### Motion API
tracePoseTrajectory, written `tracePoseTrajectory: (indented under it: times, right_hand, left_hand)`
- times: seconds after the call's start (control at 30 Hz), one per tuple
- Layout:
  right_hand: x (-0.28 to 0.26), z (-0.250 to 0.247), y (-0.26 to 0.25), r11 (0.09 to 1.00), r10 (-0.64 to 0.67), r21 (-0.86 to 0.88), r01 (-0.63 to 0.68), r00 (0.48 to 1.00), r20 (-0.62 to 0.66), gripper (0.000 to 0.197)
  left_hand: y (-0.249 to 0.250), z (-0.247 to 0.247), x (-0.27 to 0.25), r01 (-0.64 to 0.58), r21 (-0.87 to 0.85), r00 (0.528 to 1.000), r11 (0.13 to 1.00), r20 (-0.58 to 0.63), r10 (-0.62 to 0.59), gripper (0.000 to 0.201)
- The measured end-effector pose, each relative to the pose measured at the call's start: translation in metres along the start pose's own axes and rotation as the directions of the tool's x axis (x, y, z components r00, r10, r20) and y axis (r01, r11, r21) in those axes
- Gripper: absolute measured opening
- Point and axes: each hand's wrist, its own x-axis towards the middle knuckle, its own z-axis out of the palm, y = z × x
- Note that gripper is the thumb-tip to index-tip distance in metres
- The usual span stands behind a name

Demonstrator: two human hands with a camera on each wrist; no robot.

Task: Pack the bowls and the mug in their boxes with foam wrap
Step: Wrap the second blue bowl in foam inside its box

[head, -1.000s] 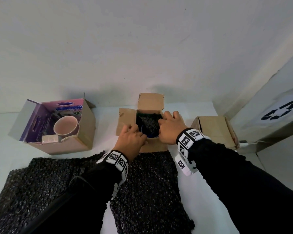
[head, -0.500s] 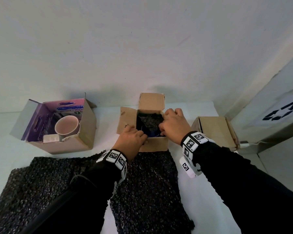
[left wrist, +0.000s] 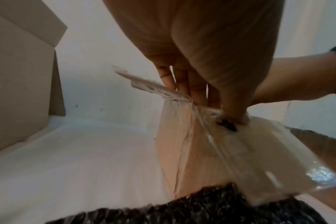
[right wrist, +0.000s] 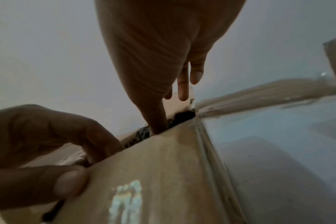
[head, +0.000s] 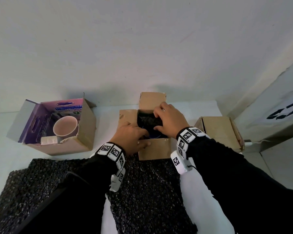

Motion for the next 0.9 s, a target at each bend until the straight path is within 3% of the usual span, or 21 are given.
tracePoseTrajectory:
  times: [0.07,0.13,0.27,0.4,0.57,0.67,0.77,0.9]
  right_hand:
    - [0.008,0.002,-0.003,0.999,0.005,0.039,-0.007,0.999,0.047,0.024]
    - [0.014,0.006,-0.004,0.994,0.053,0.095,-0.052,0.999,-0.011,0.008]
    - [0.024,0.015,0.000,0.978,0.182,0.132,-0.161,0.970,-0.162,0.010]
    - [0.027,0.019,0.001,0.992,0.122,-0.007,-0.123,0.992,-0.037,0.013]
    - [0.023,0.020,-0.004,0.985,0.005,-0.172,0.001,0.999,0.035,0.020]
    - [0.020,0.022,-0.004,0.962,0.027,-0.275,-0.003,0.996,0.083,0.022]
    - [0.014,0.025,-0.002,0.956,-0.002,-0.292,0.032,0.995,0.104,0.025]
    - [0.011,0.027,0.000,0.961,-0.006,-0.274,0.033,0.995,0.101,0.019]
  left_hand:
    - [-0.002,0.000,0.003,0.025,-0.020,1.000,0.999,-0.006,-0.025,0.039]
    - [-0.003,-0.001,0.006,0.071,-0.077,0.997,0.994,-0.035,-0.074,0.039]
    - [-0.009,-0.001,0.014,0.125,-0.061,0.983,0.990,-0.129,-0.132,0.037]
    - [-0.013,-0.008,0.027,0.167,0.035,0.974,0.985,-0.163,-0.159,0.032]
    - [-0.016,-0.004,0.045,0.152,0.128,0.988,0.980,-0.018,-0.151,0.045]
    - [-0.016,0.001,0.049,0.146,0.229,0.985,0.963,0.061,-0.164,0.049]
    - [-0.016,0.006,0.049,0.138,0.317,0.983,0.938,0.076,-0.170,0.046]
    - [-0.016,0.010,0.050,0.158,0.270,0.972,0.950,0.126,-0.198,0.039]
